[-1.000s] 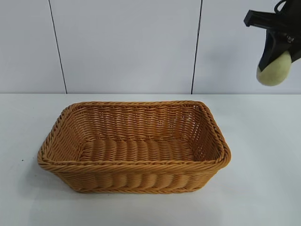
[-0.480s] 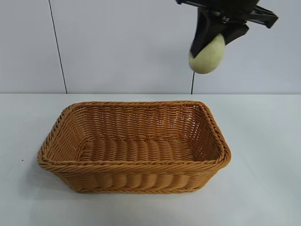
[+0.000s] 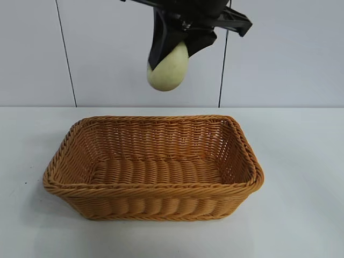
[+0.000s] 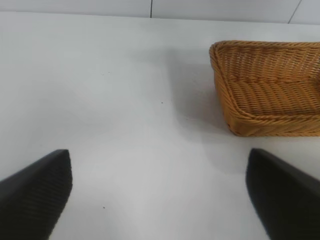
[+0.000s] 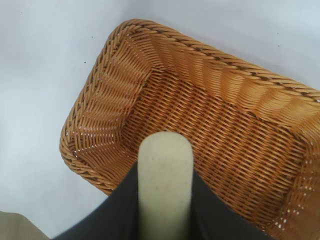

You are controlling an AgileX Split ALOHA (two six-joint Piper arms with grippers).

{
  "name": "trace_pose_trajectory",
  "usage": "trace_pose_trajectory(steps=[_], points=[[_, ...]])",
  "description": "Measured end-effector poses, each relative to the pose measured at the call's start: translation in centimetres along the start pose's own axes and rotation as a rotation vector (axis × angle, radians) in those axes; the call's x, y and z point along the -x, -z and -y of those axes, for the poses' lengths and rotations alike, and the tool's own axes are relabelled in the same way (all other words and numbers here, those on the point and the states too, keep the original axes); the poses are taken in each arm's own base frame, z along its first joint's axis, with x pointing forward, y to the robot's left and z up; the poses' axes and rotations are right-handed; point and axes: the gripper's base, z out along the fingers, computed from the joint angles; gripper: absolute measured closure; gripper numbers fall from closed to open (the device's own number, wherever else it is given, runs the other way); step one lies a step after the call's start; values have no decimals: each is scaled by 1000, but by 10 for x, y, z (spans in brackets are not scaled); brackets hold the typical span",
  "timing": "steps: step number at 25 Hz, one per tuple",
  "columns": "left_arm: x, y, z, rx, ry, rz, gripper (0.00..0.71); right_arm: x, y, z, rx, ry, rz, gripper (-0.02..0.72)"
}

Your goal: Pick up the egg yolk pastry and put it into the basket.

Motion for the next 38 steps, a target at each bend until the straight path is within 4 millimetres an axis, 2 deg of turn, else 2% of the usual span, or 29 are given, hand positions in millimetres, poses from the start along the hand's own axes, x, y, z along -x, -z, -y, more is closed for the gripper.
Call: trace_pose_trajectory(steps=[6, 12, 17, 20, 22, 24, 27, 28, 30, 33, 38], points=[[0, 0, 0, 0, 0, 0, 17, -3, -53, 6, -23, -9, -59, 568], [0, 0, 0, 0, 0, 0, 17, -17, -113, 18, -55, -42, -153, 568], [0, 0, 0, 0, 0, 0, 17, -25, -145, 25, -72, -82, -172, 568], [0, 0, 0, 0, 0, 0, 17, -25, -149, 26, -74, -83, -167, 554], [0, 0, 0, 0, 0, 0, 17, -25, -149, 26, -73, -81, -167, 498], [0, 0, 0, 0, 0, 0, 17, -26, -149, 26, -74, -75, -177, 367], [0, 0, 0, 0, 0, 0, 17, -27, -148, 26, -75, -62, -192, 113], [0, 0, 0, 0, 0, 0, 17, -27, -148, 26, -76, -57, -197, 71], [0, 0, 0, 0, 0, 0, 17, -27, -146, 26, -81, -48, -225, 33], [0, 0, 0, 0, 0, 0, 18, -20, -136, 23, -94, -19, -268, 17], [0, 0, 0, 0, 0, 0, 17, 12, -105, 16, -144, 52, -273, 10]])
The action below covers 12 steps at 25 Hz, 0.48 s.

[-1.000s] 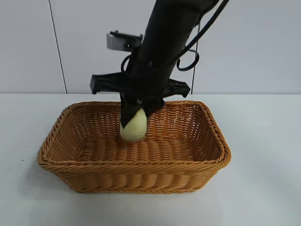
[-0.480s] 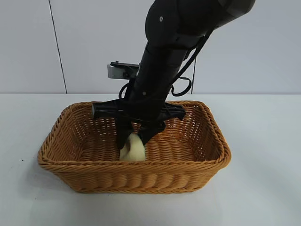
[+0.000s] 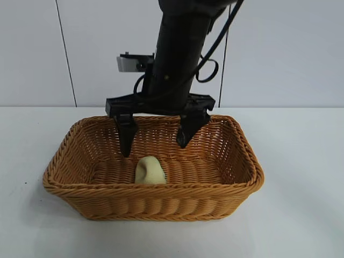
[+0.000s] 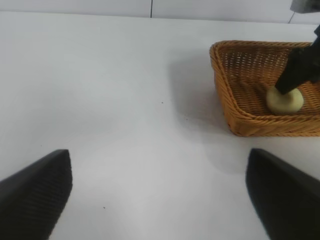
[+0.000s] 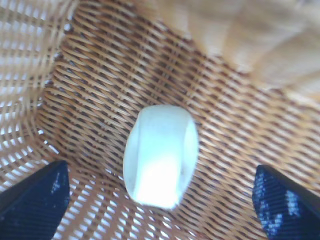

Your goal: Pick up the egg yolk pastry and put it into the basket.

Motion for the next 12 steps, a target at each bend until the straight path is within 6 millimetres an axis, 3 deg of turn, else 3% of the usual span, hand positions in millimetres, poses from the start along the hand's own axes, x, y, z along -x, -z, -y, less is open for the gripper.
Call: trace_pose_trajectory(steps=[7, 12], points=[[0, 0, 0, 0, 0, 0, 17, 30, 63, 3, -94, 23, 118, 10], [0, 0, 0, 0, 0, 0, 17, 40, 79, 21, -97, -36, 178, 10]])
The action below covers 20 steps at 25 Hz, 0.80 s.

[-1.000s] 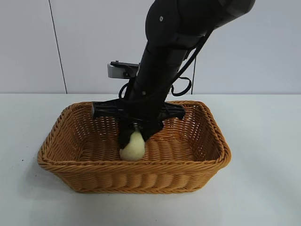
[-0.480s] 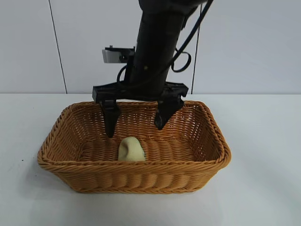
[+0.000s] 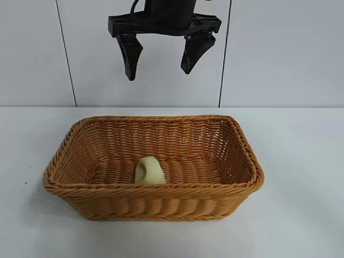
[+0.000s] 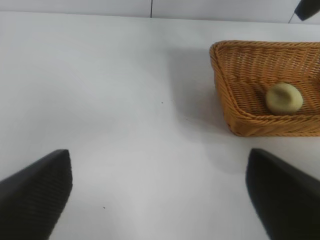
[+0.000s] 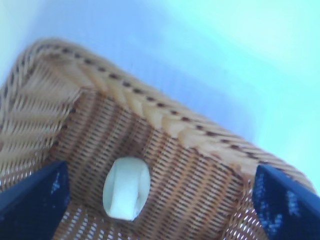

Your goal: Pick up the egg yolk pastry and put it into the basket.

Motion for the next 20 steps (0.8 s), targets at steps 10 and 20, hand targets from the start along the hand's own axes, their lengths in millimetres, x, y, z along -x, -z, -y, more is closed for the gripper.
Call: trace_pose_trajectory(steps=[10, 20], points=[[0, 0, 0, 0, 0, 0, 17, 4, -2, 105, -120, -152, -7, 10], [0, 0, 0, 0, 0, 0, 17, -24, 10, 245, -245, -426, -19, 10]])
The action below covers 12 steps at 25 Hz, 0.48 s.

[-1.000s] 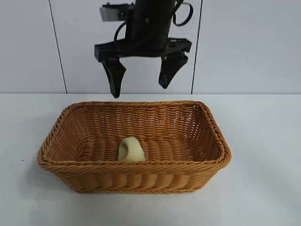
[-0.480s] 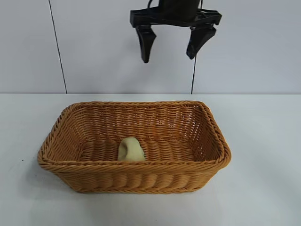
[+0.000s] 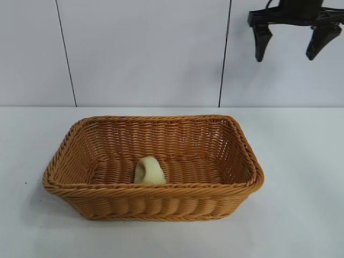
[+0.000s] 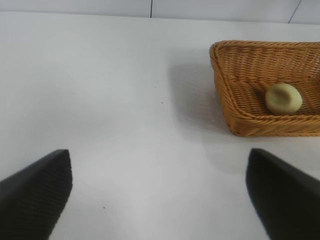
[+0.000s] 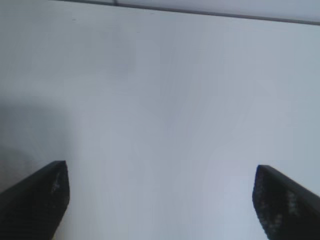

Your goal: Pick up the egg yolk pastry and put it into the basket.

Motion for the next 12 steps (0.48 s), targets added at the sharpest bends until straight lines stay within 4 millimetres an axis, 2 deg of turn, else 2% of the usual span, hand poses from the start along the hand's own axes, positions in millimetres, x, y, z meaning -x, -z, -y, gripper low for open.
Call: trace_pose_trajectory(steps=[3, 5, 9, 12], points=[[0, 0, 0, 0, 0, 0, 17, 1, -2, 23, -11, -51, -9, 10], [0, 0, 0, 0, 0, 0, 17, 1, -3, 31, -10, -69, -12, 10], [0, 0, 0, 0, 0, 0, 17, -2, -3, 32, -6, -63, -23, 10], [0, 0, 0, 0, 0, 0, 17, -18, 1, 33, -5, -29, -67, 10]])
